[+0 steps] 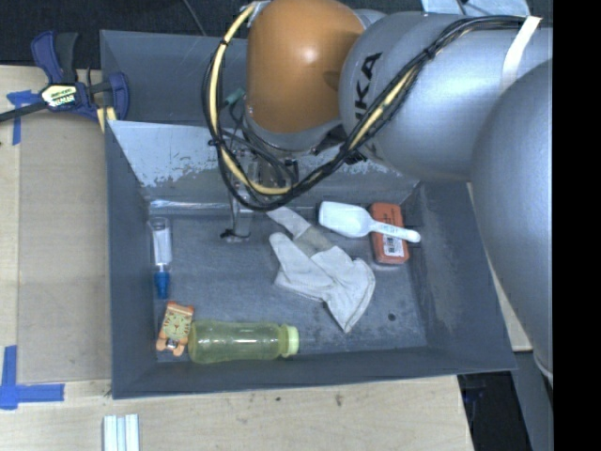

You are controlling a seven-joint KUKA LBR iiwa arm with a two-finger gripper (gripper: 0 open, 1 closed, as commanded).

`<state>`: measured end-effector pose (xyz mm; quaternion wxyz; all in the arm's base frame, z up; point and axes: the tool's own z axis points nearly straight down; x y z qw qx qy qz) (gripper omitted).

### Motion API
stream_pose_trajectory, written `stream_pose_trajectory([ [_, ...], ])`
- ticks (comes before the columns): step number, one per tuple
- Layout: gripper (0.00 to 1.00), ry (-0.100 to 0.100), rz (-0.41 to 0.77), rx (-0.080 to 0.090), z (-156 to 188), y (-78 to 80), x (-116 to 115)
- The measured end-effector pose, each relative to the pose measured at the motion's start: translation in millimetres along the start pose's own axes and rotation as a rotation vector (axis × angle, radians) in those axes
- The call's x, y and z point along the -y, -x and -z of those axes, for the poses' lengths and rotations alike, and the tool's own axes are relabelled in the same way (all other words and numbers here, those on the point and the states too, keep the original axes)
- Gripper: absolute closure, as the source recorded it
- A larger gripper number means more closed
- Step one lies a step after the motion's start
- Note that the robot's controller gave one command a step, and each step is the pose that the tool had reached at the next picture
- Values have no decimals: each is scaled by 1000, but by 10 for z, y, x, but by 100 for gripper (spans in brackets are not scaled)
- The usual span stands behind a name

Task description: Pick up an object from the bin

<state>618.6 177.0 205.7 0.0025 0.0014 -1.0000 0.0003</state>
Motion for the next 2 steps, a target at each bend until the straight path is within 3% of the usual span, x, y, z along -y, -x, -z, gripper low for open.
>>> stream_pose_trajectory([
  [1, 0, 2, -3, 9, 56, 17, 6],
  [2, 0, 2, 66, 14, -395, 50, 155],
])
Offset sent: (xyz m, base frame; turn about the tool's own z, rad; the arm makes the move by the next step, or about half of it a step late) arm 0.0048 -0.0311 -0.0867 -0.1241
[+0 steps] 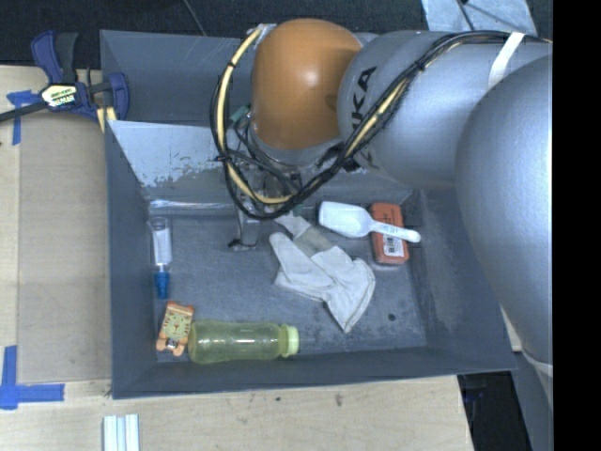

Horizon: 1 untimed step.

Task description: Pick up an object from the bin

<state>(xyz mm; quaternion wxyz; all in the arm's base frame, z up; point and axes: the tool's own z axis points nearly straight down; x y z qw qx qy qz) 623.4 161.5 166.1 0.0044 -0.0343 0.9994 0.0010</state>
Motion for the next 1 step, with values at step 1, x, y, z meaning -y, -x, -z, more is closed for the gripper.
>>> stream_pose_trajectory([
  [1, 0, 0, 18, -8, -300, -99, 517],
])
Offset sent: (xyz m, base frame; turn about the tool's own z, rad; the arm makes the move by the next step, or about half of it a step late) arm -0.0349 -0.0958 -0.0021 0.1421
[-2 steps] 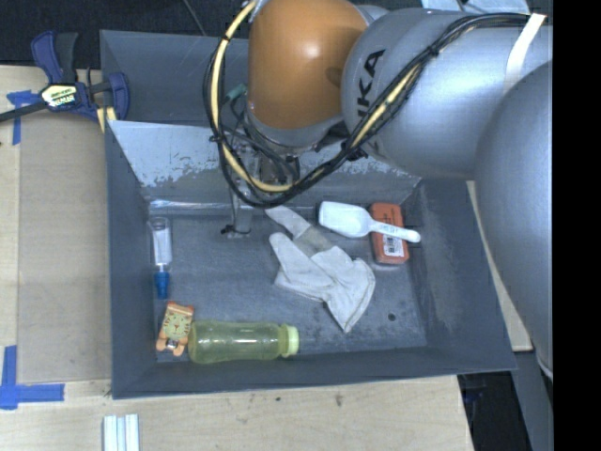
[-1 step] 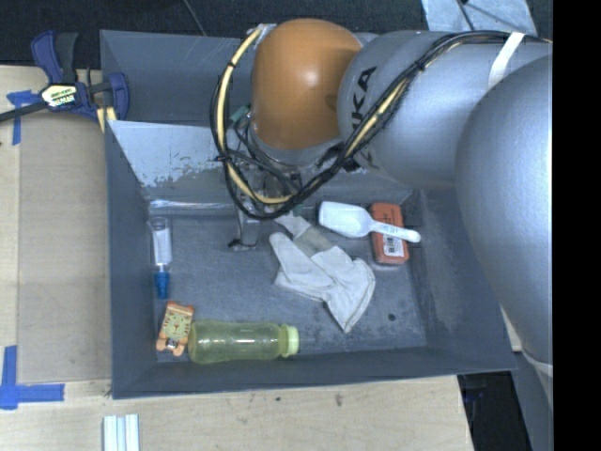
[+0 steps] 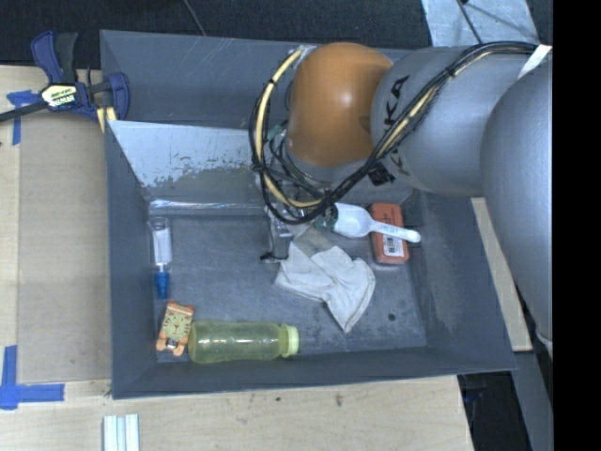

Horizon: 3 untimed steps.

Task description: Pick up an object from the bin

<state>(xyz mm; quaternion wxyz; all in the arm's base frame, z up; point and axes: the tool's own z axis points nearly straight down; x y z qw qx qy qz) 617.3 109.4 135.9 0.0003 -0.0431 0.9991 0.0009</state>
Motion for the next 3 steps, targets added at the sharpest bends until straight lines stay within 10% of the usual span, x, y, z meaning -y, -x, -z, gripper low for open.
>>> stream_pose_trajectory([
  [2, 0, -2, -148, 2, 252, -483, 333],
  [3, 0, 0, -244, 4, 102, -447, 521],
])
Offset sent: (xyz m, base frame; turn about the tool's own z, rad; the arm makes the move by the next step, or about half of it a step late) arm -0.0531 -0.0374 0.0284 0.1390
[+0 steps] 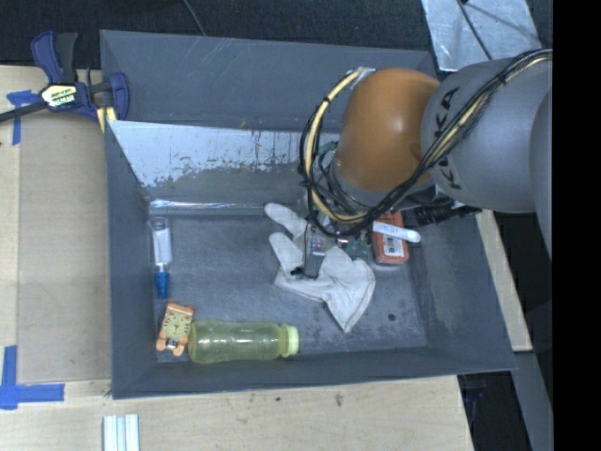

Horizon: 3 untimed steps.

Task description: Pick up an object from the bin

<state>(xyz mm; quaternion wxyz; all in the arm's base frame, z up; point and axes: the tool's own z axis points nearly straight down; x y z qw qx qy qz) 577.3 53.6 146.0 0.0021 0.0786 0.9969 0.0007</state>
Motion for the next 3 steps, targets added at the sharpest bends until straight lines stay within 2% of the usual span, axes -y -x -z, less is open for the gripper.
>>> stream_pose_trajectory([
  [1, 0, -2, -244, -3, -233, 61, 121],
  [2, 100, 2, 127, 10, -715, 274, 42],
  [3, 0, 0, 127, 3, -742, 251, 50],
])
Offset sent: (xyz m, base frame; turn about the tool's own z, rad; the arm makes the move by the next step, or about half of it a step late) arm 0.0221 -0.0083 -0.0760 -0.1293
